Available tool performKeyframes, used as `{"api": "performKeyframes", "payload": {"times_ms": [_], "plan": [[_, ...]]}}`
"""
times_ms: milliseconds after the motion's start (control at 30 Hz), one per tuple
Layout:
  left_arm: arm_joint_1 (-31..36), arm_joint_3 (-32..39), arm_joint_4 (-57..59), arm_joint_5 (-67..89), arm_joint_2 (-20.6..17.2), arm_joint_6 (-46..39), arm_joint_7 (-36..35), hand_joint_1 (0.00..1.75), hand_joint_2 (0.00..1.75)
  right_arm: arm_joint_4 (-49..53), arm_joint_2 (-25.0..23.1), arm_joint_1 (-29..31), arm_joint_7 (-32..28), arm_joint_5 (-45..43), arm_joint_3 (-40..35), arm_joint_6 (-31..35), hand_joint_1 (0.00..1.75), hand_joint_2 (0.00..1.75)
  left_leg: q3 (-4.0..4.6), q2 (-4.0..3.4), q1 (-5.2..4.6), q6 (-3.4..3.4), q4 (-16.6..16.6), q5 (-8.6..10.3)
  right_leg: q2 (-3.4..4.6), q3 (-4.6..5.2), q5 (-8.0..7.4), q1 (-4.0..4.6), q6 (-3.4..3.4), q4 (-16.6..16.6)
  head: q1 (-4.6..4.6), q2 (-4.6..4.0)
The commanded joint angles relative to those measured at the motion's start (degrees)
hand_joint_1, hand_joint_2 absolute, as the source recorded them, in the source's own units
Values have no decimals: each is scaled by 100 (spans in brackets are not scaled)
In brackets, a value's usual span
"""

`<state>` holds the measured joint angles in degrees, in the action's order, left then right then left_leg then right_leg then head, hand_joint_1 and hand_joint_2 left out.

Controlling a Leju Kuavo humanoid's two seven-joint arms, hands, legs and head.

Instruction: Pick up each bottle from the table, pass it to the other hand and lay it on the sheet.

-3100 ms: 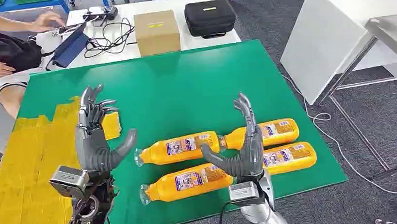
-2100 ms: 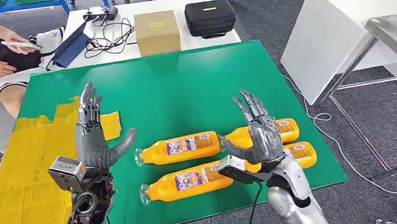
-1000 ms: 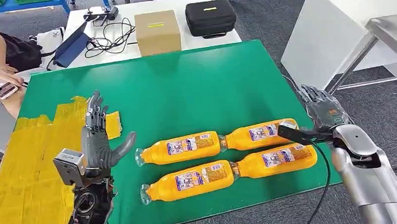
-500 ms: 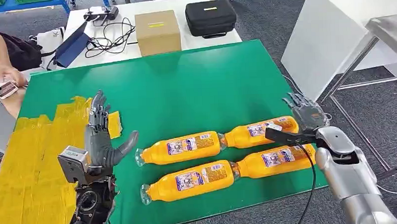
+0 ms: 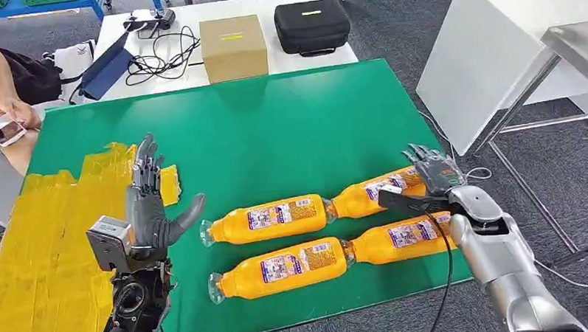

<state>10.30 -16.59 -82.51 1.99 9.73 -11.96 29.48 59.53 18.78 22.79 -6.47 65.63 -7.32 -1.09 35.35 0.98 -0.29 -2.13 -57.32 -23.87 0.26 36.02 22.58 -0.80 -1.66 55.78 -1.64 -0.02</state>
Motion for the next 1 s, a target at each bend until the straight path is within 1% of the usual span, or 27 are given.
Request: {"api": "performKeyframes", "payload": {"times_ms": [33,67,133,167,233,267,300,333,367,433,467,500,533,567,600,633,700,800,833,867,900,933,967,1000], "plan": [[234,158,327,9,-31,7,-28,0,175,-1074,-215,569,-9,-7,-306,-2,0,175,-21,-16,5,9,2,-8,10,-19,3,6,5,-6,0,0],[266,157,360,8,-23,7,-27,0,175,-1222,-247,635,6,-3,-326,-1,0,175,-40,-26,8,14,-1,-19,17,-37,11,9,8,-4,0,0],[300,152,401,8,-10,1,-30,0,175,-1536,-272,742,55,29,-384,22,0,175,-20,-18,4,8,2,-7,12,-18,1,5,4,-6,2,0],[307,149,410,8,-10,1,-30,0,175,-1663,-263,770,52,29,-419,2,0,175,-39,-26,8,13,-1,-17,16,-37,8,10,7,-6,0,0],[326,150,427,9,-5,-9,-37,0,175,-1907,-246,800,110,36,-430,-50,0,175,-24,-13,5,8,3,-7,6,-23,4,6,4,-7,0,0],[347,145,448,9,-1,-14,-47,0,175,-2132,-215,884,176,86,-491,-118,0,175,-39,-17,7,12,2,-14,8,-38,9,9,7,-8,0,0],[354,141,447,10,1,-17,-52,0,175,-2224,-200,912,179,90,-515,-134,0,175,-36,-13,7,11,1,-12,6,-35,9,8,6,-7,0,0],[349,140,446,10,1,-18,-53,0,175,-2256,-193,917,173,87,-516,-149,0,175,-20,-8,3,7,3,-4,3,-19,3,4,3,-6,0,0],[349,140,446,10,1,-18,-53,0,175,-2256,-193,917,173,87,-516,-149,0,175,-41,-14,7,12,-1,-16,5,-41,12,9,6,-5,0,0],[349,140,446,10,1,-18,-53,0,175,-2256,-193,917,173,87,-516,-149,0,175,-22,-11,4,7,2,-6,5,-21,4,5,4,-6,0,0],[331,138,438,10,-4,-18,-53,0,175,-2282,-197,924,176,89,-522,-162,0,175,-40,-21,10,11,0,-15,11,-39,9,11,6,-9,0,0],[324,139,433,10,-6,-19,-54,0,175,-2301,-198,927,176,90,-525,-166,0,175,-33,-15,5,9,2,-10,6,-31,7,7,4,-7,0,0],[317,133,432,10,-10,-22,-60,0,175,-2404,-196,953,174,87,-565,-191,0,175,-27,-11,6,7,3,-5,2,-25,3,7,4,-9,0,0],[329,123,465,10,-15,-23,-71,0,175,-2513,-178,981,177,91,-600,-215,0,175,-45,-15,10,12,1,-13,3,-43,9,11,6,-10,0,0],[340,118,483,10,-17,-21,-71,0,175,-2563,-185,997,186,105,-616,-228,0,175,-35,-12,7,9,2,-7,1,-34,5,9,5,-9,0,0],[353,114,507,10,-19,-19,-71,0,175,-2611,-187,999,186,106,-619,-233,0,175,-51,-15,9,13,1,-14,1,-51,10,11,7,-10,0,0],[365,109,567,5,-16,-24,-74,0,175,-2771,-200,1058,197,162,-688,-279,0,175,-39,-10,5,7,3,-4,0,-37,3,7,4,-10,0,0],[348,107,598,-2,-15,-46,-71,0,175,-2966,-203,1124,177,225,-779,-317,0,175,-71,-12,13,15,0,-13,-3,-74,9,15,8,-14,0,0],[344,106,602,-2,-16,-58,-67,0,175,-3023,-209,1150,152,246,-815,-318,59,175,-66,-8,8,9,3,-6,-2,-66,4,9,5,-13,0,0],[337,119,603,-3,-24,-82,-62,0,175,-3046,-224,1169,139,250,-830,-311,140,175,-73,-7,9,10,4,-7,-5,-74,5,10,6,-15,0,0],[325,126,607,-10,-37,-102,-61,0,175,-3091,-237,1209,117,261,-866,-297,145,175,-80,-8,10,9,4,-7,-3,-80,3,11,6,-17,0,0],[317,125,608,-15,-45,-107,-61,0,175,-3121,-241,1229,106,260,-883,-266,159,175,-83,-9,7,6,4,-5,0,-82,2,8,4,-14,-2,0],[285,131,613,-20,-59,-111,-60,0,175,-3127,-236,1232,95,256,-893,-243,166,175,-93,-9,10,10,4,-7,-2,-94,4,11,5,-17,0,0],[243,131,632,-24,-65,-112,-58,0,175,-3116,-220,1199,84,241,-884,-199,168,175,-85,-5,3,6,4,-4,-2,-86,3,4,3,-11,-2,0]]}}
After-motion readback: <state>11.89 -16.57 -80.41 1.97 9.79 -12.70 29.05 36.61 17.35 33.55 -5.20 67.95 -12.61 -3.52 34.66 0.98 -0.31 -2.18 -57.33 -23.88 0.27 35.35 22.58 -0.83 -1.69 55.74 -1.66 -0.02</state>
